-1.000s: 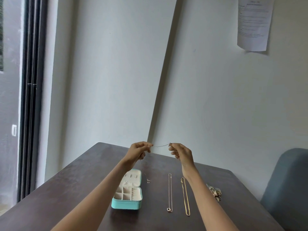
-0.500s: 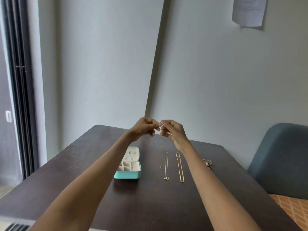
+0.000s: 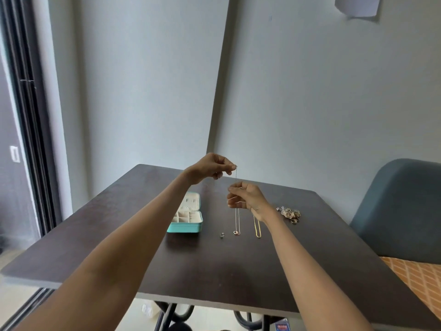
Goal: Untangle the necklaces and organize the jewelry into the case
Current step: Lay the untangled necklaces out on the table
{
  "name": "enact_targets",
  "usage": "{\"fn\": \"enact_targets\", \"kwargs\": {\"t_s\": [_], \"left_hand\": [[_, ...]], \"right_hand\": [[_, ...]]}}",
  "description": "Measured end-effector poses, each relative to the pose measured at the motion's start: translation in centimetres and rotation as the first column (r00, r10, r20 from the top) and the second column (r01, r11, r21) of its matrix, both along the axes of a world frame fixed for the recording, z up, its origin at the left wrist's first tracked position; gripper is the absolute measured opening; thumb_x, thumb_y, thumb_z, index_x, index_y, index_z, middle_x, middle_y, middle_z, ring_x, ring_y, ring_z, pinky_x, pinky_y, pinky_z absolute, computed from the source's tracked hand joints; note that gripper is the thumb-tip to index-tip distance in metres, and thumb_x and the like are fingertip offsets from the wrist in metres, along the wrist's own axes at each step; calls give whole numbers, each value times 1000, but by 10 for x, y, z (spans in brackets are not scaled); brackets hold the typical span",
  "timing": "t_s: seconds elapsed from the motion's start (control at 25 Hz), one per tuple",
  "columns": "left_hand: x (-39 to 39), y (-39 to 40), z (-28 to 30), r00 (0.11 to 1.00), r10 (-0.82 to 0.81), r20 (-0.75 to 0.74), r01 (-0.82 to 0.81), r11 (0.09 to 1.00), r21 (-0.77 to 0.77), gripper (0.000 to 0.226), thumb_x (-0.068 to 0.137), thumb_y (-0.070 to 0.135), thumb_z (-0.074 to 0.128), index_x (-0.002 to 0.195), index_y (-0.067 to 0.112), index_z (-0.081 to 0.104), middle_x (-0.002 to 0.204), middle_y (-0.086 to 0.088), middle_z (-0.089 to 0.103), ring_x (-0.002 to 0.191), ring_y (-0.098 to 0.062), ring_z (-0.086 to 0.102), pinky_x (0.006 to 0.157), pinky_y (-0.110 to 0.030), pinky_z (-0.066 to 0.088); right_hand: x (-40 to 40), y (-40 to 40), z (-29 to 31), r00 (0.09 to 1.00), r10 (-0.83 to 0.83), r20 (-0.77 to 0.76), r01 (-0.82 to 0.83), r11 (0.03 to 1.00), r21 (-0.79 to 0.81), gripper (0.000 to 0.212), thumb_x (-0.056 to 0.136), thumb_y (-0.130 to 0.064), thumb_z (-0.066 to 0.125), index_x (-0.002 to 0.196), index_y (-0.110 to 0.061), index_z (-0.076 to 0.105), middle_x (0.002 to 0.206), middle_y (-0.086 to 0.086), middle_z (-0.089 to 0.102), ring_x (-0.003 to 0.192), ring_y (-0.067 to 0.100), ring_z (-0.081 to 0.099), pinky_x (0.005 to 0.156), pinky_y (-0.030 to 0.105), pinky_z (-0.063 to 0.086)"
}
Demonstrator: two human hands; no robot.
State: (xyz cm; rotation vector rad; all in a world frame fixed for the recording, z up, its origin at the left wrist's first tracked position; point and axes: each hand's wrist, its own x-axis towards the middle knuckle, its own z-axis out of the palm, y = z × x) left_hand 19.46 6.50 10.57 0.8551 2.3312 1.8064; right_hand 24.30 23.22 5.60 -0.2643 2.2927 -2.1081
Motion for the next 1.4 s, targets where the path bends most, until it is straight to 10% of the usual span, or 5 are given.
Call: {"fn": "enact_targets", "kwargs": {"t_s": [0.2, 0.36, 0.76, 1.2, 1.4], "left_hand": [[6, 7, 8, 998, 32, -51, -35, 997, -75, 35, 88, 25, 64, 55, 28, 71, 100, -13, 64, 44, -3, 33, 48, -20, 26], [-6, 10, -3, 999, 39, -27, -43, 984, -174, 12, 85, 26, 68, 74, 21, 71, 69, 6, 65, 44, -3, 34, 44, -18, 24], [-89, 34, -79, 957, 279, -78, -286, 865, -412, 16, 83, 14, 69, 91, 0, 72, 68, -6, 66, 39, -3, 54, 49, -15, 50], [-151, 56, -129, 901, 271, -340, -434, 511, -742, 20, 82, 24, 67, 100, 17, 67, 111, -4, 67, 111, -24, 57, 95, -34, 32], [-143, 50, -121, 885, 158, -437, -458, 459, -762, 29, 87, 24, 56, 116, 20, 54, 120, -2, 64, 114, -24, 56, 95, -33, 31]], "right_hand": [[4, 5, -3, 999, 30, -14, -31, 997, -73, 2, 88, -7, 62, 86, -7, 61, 68, 9, 67, 57, 19, 65, 61, 30, 59], [-7, 4, -10, 1000, 17, 24, -16, 1000, -13, 3, 88, -8, 63, 87, -6, 61, 72, 10, 69, 61, 18, 67, 69, 30, 59], [-82, 1, -54, 950, -311, -19, 258, 752, 607, 8, 82, -24, 65, 80, -19, 70, 89, 5, 71, 87, 22, 63, 72, 28, 43], [-141, 6, -82, 937, -320, -137, 261, 385, 885, 22, 82, -35, 62, 101, -27, 71, 113, 4, 68, 116, 26, 54, 100, 37, 32], [-109, 5, -84, 927, -88, -365, 360, 483, 798, 38, 88, -7, 44, 96, -30, 73, 100, 2, 65, 105, 27, 50, 87, 36, 38]]}}
